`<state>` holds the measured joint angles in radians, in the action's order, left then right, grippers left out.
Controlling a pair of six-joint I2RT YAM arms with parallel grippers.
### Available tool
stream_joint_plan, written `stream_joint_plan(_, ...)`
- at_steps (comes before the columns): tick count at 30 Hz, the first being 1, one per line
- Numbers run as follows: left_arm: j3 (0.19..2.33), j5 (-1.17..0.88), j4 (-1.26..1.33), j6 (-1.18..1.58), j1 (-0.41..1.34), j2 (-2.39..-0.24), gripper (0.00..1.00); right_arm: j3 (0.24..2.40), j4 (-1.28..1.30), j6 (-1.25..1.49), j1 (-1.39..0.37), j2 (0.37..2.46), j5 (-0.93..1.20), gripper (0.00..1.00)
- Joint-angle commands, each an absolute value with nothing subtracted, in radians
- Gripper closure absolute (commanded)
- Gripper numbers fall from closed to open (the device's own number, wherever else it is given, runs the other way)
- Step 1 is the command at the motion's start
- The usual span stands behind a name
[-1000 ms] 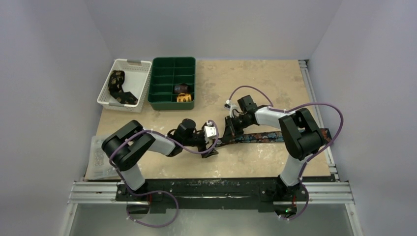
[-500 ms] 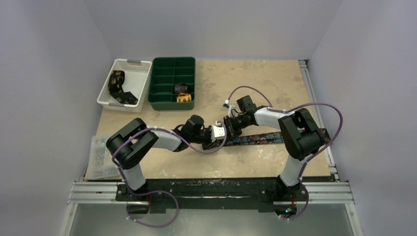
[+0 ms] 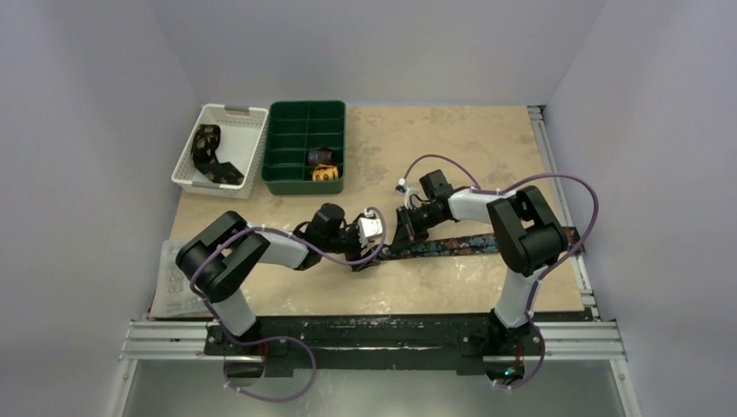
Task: Roll the ties
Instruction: Roll the tie at the center of the board.
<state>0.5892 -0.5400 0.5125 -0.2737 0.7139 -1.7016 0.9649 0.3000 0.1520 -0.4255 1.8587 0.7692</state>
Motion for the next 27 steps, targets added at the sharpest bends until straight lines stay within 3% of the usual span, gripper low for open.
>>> stream_joint_plan(1, 0.546, -0.585, 0.622, -0.208, 0.702, -1.702, 0.34, 0.947, 0.296, 0.093, -0.429, 1.908, 0.630, 1.00)
stream_joint_plan(5, 0.541, -0.588, 0.710, -0.174, 0.705, -1.731, 0.40, 0.945, 0.290, 0.095, -0.429, 1.913, 0.624, 1.00)
stream_joint_plan(13, 0.602, -0.570, 0.699, -0.141, 0.767, -1.681, 0.61, 0.945, 0.289, 0.100, -0.428, 1.926, 0.629, 1.00)
stream_joint_plan(21, 0.719, -0.511, 0.626, -0.157, 0.824, -1.762, 0.67, 0.942, 0.279, 0.103, -0.431, 1.929, 0.644, 1.00)
stream_joint_plan(27, 0.755, -0.450, 0.536, -0.247, 0.851, -1.840, 0.62, 0.940, 0.270, 0.109, -0.435, 1.928, 0.675, 1.00)
